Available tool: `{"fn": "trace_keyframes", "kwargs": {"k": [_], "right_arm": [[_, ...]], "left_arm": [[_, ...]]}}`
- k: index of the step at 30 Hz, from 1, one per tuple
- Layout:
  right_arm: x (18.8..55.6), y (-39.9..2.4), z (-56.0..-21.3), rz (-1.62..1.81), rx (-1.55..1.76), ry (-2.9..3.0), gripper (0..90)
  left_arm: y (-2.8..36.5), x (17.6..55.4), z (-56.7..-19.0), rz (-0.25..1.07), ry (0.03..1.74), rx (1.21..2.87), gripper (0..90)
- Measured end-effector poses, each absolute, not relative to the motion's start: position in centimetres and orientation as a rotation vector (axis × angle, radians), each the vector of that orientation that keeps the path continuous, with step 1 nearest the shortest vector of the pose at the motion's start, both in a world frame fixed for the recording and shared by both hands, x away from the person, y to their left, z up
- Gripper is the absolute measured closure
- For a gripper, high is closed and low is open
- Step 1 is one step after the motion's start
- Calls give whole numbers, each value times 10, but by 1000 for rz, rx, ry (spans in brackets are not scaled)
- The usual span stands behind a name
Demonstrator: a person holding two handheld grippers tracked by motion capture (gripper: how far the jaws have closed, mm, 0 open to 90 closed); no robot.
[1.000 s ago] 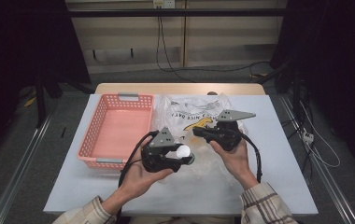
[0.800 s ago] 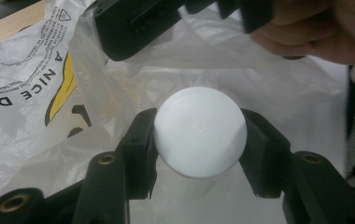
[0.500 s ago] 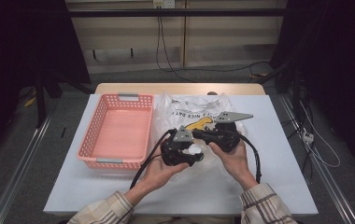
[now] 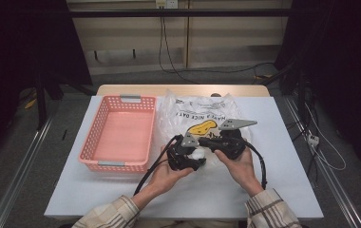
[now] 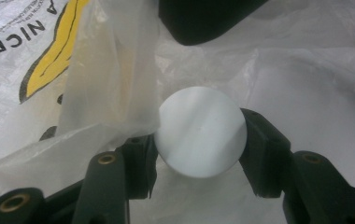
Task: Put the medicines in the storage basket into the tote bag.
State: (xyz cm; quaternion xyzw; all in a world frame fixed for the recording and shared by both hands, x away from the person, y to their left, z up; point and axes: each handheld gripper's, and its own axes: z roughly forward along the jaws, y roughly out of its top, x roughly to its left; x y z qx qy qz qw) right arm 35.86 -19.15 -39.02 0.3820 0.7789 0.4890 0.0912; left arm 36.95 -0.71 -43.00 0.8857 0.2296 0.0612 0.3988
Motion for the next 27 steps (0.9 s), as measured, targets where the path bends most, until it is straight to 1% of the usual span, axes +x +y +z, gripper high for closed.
{"fn": "trace_keyframes", "kwargs": {"k": [3, 4, 7, 14, 15, 16, 17, 19, 20, 21, 23, 24, 27], "right_arm": [[357, -194, -392, 1447, 1142, 2317, 900], [357, -194, -393, 1443, 1144, 2319, 900], [356, -197, -395, 1436, 1155, 2320, 900], [355, -197, -398, 1427, 1160, 2327, 900], [355, -197, -398, 1427, 1160, 2330, 900], [355, -197, -398, 1427, 1160, 2330, 900], [355, -197, -398, 1427, 1159, 2331, 900], [355, -197, -399, 1426, 1162, 2333, 900], [355, -197, -399, 1425, 1161, 2334, 900], [355, -197, -399, 1425, 1161, 2334, 900], [355, -198, -399, 1426, 1162, 2332, 900], [355, -198, -399, 1424, 1164, 2332, 900], [355, -198, -400, 1422, 1161, 2335, 900]], "left_arm": [[-10, 369, -436, 164, 565, 2261, 507], [-11, 368, -437, 189, 567, 2256, 507], [-12, 368, -440, 176, 564, 2228, 506], [-14, 369, -443, 177, 577, 2250, 495], [-13, 369, -443, 180, 573, 2262, 464], [-12, 370, -443, 159, 578, 2241, 464], [-10, 370, -442, 160, 582, 2234, 437], [-8, 370, -439, 156, 574, 2225, 414], [-6, 369, -436, 161, 575, 2224, 371], [-5, 369, -435, 154, 577, 2216, 371], [0, 368, -430, 147, 593, 2191, 303], [3, 368, -427, 151, 600, 2183, 250], [11, 365, -418, 138, 588, 2170, 237]]}}
